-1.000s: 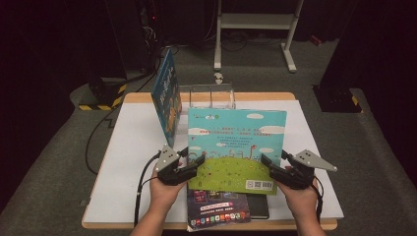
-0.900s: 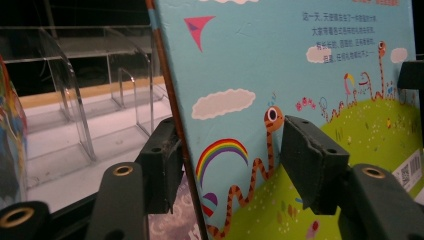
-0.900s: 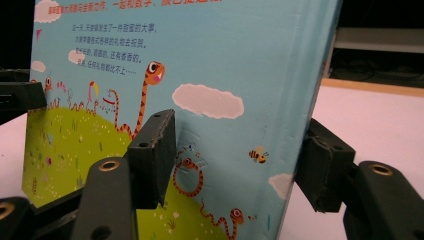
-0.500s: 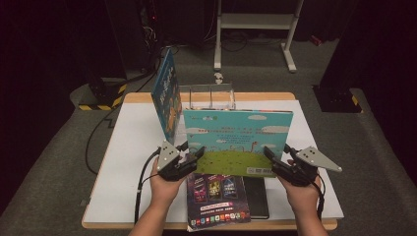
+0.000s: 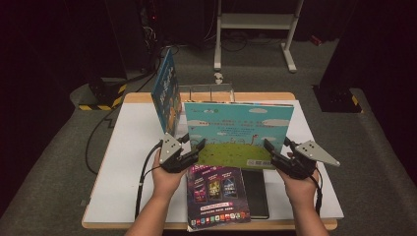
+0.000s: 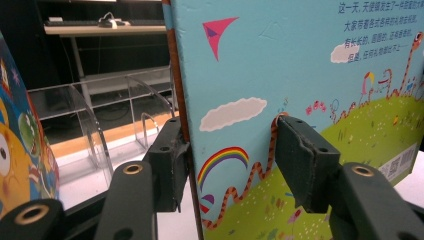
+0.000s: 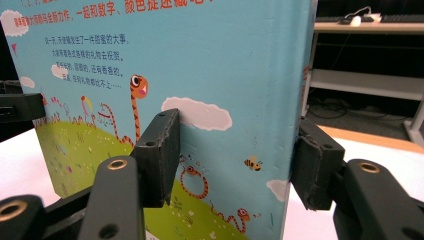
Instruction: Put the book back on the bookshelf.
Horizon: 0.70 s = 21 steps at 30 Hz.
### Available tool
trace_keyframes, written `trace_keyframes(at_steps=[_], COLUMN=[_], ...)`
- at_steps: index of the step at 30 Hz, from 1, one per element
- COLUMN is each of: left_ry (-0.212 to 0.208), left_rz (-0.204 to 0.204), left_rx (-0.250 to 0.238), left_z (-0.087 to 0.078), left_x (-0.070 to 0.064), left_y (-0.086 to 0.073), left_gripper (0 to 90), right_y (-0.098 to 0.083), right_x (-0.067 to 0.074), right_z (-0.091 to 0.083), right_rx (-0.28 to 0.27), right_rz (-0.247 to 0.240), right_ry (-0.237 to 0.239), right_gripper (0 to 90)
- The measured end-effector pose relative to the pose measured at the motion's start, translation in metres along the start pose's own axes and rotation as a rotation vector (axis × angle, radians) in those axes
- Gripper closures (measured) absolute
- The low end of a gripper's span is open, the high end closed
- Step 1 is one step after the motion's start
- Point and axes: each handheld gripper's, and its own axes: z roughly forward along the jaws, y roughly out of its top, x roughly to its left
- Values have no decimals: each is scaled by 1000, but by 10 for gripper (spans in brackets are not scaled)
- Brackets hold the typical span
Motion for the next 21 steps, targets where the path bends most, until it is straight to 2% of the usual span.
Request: trace_keyframes(at_steps=[9,10,12,15,16,18,21], left_ry=[-2,-2,-1,4,1,-6,-1], left_rz=[0,18,17,7,3,15,24], left_rx=[-18,-9,-10,-7,-13,-29,-22], left_z=[12,13,16,16,15,12,11], left_x=[5,7,7,8,9,7,5], left_y=[1,2,1,-3,-10,-11,-11], left_gripper=[479,479,478,477,477,477,467], right_y=[2,2,2,0,-4,-8,-9], right_x=[-5,-5,-8,-9,-9,-9,-8], right_z=[9,10,13,15,15,13,10], right_rx=[-8,-11,-15,-7,1,-16,-12], right_rz=[-7,-8,-12,-13,-14,-16,-16], right_ry=[-9,-10,-11,-14,-17,-12,-11], right_gripper=[429,429,428,422,422,418,418])
